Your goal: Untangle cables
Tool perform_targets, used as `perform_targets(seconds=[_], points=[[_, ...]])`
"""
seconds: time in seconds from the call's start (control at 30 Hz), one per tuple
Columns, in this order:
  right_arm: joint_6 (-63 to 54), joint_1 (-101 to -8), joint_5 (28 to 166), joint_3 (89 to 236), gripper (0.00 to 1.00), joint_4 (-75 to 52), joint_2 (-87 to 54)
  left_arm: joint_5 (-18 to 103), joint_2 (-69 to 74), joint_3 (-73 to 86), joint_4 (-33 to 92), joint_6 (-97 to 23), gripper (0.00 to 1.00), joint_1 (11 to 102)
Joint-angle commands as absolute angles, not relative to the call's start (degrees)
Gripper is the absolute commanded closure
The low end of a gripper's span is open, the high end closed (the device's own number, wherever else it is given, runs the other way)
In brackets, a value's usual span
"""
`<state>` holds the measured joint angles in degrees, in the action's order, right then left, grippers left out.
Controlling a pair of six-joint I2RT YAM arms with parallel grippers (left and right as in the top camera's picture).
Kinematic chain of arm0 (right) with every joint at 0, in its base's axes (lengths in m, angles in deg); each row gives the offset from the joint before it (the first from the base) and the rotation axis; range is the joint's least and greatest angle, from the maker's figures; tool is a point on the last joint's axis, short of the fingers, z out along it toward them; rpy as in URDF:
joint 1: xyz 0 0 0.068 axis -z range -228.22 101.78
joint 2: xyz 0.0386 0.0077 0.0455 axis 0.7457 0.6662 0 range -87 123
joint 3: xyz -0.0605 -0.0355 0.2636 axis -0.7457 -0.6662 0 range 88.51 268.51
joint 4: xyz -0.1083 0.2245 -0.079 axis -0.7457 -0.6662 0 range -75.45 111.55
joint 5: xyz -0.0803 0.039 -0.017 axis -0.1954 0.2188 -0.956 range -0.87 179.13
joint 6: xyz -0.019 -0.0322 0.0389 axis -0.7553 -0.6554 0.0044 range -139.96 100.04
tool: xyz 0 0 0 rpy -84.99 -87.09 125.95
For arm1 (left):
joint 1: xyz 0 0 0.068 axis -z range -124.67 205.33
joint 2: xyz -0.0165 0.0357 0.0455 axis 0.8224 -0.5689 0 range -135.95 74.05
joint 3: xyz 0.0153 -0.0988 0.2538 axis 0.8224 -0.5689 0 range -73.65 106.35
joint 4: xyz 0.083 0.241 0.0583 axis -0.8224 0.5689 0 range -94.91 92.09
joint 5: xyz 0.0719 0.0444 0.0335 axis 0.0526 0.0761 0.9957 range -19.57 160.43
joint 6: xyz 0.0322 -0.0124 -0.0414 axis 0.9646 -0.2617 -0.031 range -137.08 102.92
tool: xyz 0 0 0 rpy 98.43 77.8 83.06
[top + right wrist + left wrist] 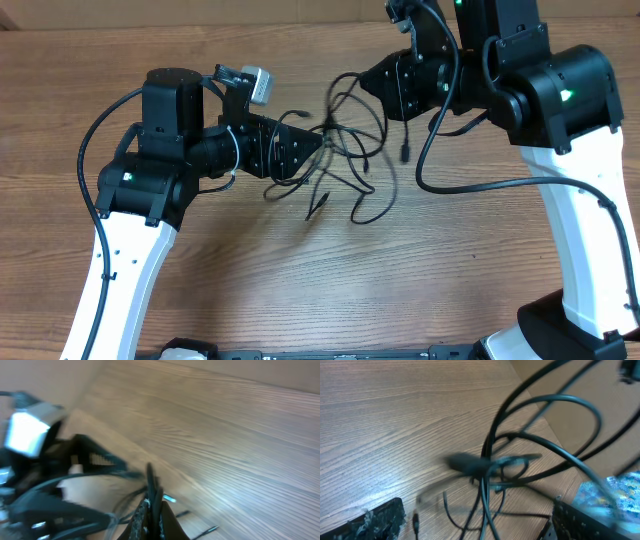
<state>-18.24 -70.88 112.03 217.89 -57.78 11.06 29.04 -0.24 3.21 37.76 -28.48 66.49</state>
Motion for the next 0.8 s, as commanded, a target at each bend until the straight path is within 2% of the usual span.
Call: perform_targets(seconds=[0.0,0.23,0.47,0.6,0.77], points=[[-18.5,-71.0,103.1,219.0,0.96,-58.0,12.5,28.4,-0.5,4.1,38.3,-27.8,0.06,66.2],[-18.5,-71.0,96.8,219.0,0.96,-58.7,15.7,28.4,-0.5,4.1,40.3,-27.8,0.06,66.2],[-18.5,-70.1,83.8,219.0,0.96,-58.6,17.5,28.4,-0.4,4.1,42.4,-27.7,0.07,66.2],[-18.4,-66.9,78.6,219.0,0.96,-57.8,17.6,28.4,-0.4,4.1,42.9,-27.7,0.07,66.2],[-18.2,-60.2,80.4,219.0,0.96,-56.5,17.6,28.4,-0.4,4.1,43.2,-27.6,0.07,66.2]])
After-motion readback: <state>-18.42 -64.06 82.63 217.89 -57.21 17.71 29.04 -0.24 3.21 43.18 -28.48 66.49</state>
